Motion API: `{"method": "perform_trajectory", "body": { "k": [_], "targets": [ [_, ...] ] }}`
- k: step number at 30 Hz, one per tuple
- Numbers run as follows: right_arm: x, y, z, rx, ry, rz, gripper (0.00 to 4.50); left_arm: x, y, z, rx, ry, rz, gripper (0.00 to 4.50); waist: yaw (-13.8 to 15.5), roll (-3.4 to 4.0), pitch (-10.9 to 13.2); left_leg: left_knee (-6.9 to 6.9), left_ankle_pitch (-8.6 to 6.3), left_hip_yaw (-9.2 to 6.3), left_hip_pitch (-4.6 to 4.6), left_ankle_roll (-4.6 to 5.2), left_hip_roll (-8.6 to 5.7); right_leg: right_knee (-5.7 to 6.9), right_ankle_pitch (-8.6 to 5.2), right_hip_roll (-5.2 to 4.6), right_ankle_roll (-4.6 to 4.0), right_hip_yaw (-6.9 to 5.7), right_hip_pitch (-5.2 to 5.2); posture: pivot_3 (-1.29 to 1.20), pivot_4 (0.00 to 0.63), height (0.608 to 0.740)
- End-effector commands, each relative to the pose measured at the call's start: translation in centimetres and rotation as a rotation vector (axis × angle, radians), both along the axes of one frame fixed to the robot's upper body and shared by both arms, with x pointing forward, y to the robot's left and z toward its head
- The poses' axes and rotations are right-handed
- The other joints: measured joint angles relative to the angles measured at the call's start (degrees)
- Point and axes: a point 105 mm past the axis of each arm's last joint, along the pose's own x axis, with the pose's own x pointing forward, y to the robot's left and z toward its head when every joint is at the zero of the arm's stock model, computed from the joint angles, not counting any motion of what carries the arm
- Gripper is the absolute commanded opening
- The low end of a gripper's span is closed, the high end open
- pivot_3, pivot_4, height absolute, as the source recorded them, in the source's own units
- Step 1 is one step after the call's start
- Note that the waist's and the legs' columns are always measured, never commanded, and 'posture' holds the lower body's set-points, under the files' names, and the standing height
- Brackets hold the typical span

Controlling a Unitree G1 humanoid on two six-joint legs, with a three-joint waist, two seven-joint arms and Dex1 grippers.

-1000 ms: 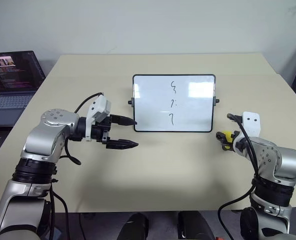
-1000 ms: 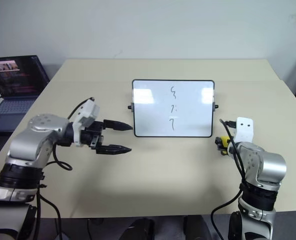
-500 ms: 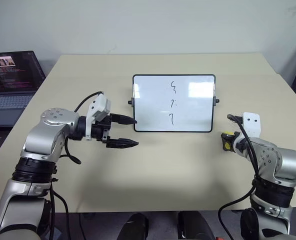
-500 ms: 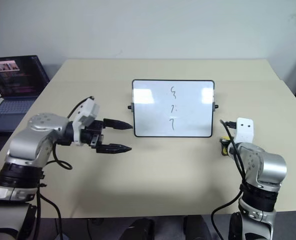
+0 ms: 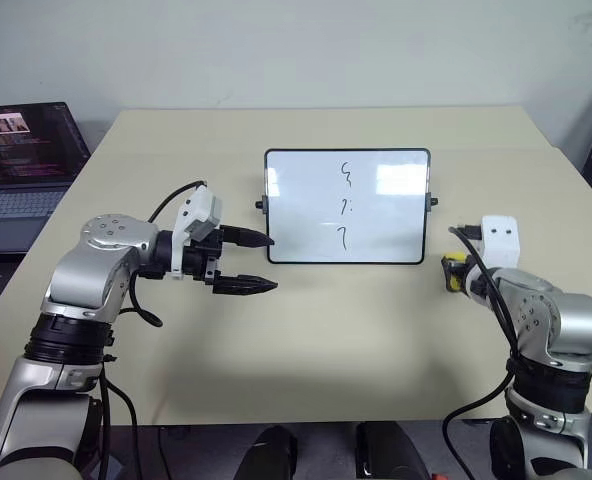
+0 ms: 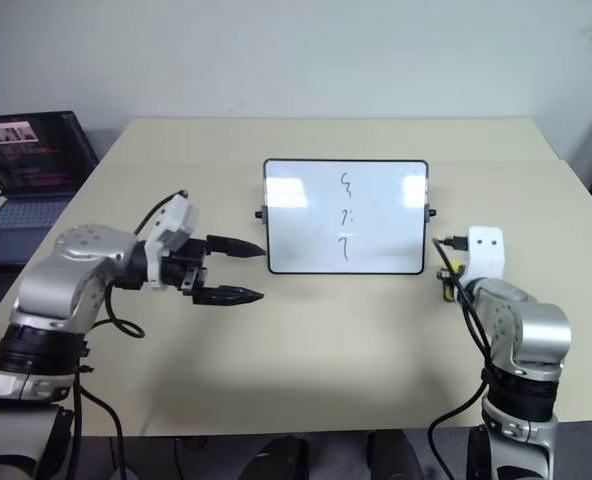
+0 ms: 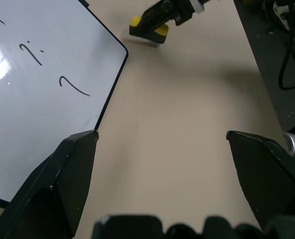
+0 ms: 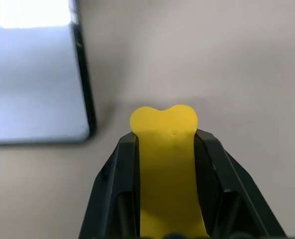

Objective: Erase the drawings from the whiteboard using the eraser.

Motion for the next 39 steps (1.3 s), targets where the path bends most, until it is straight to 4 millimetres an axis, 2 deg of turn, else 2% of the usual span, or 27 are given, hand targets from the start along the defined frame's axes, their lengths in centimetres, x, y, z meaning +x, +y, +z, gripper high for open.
{"method": "perform_trajectory", "body": {
  "k": [1, 5, 8, 14, 24, 31, 39],
  "targets": [
    [1.0, 1.0, 3.4, -0.059, -0.154, 0.057, 1.09, 1.1, -0.2, 1.9, -0.042, -0.128, 0.061, 4.50, 0.1, -0.01, 0.0, 0.00, 0.00, -0.01, 0.00, -0.01, 0.00, 0.00, 0.00, 0.00, 0.00, 0.00, 0.00, 0.00, 0.150, 0.740],
    [2.2, 2.0, 5.3, -0.091, -0.239, 0.091, 1.09, 2.6, -0.9, 2.6, -0.115, -0.214, 0.182, 4.50, 0.1, -0.02, 0.0, 0.04, 0.04, 0.00, -0.02, -0.07, -0.01, -0.02, 0.01, -0.01, 0.01, 0.00, 0.01, 0.00, 0.150, 0.740],
    [3.4, 3.7, 7.1, -0.093, -0.312, 0.124, 1.09, 2.9, -2.0, 2.2, -0.171, -0.250, 0.265, 4.50, -0.1, -0.01, 0.0, 0.05, 0.05, 0.02, -0.01, -0.08, 0.00, -0.01, 0.03, -0.02, 0.01, 0.03, 0.00, 0.00, 0.150, 0.740],
    [4.9, 6.0, 8.0, -0.091, -0.362, 0.187, 1.09, 3.4, -2.6, 1.2, -0.202, -0.278, 0.382, 4.50, 0.0, -0.02, 0.0, 0.04, 0.05, 0.03, -0.02, -0.10, 0.03, -0.02, 0.05, -0.03, -0.01, 0.04, -0.01, 0.00, 0.150, 0.740],
    [7.2, 11.5, 9.6, -0.054, -0.444, 0.317, 1.09, 3.2, -3.7, -1.1, -0.201, -0.312, 0.519, 4.50, -0.1, -0.01, 0.0, 0.07, 0.06, 0.10, -0.01, -0.11, 0.05, -0.02, 0.12, -0.02, -0.05, 0.10, -0.06, 0.00, 0.150, 0.740],
    [8.1, 12.9, 10.3, -0.055, -0.481, 0.360, 1.09, 3.4, -3.2, -1.1, -0.228, -0.319, 0.599, 4.50, 0.0, -0.01, 0.0, 0.07, 0.06, 0.11, -0.02, -0.11, 0.05, -0.01, 0.13, -0.01, -0.05, 0.10, -0.06, 0.00, 0.150, 0.740],
    [9.0, 13.9, 11.2, -0.061, -0.514, 0.391, 1.09, 2.9, -4.1, -1.8, -0.224, -0.311, 0.587, 4.50, -0.2, -0.01, 0.0, 0.06, 0.06, 0.13, -0.02, -0.11, 0.06, 0.00, 0.13, 0.01, -0.06, 0.11, -0.09, 0.00, 0.150, 0.740]
  ]
}}
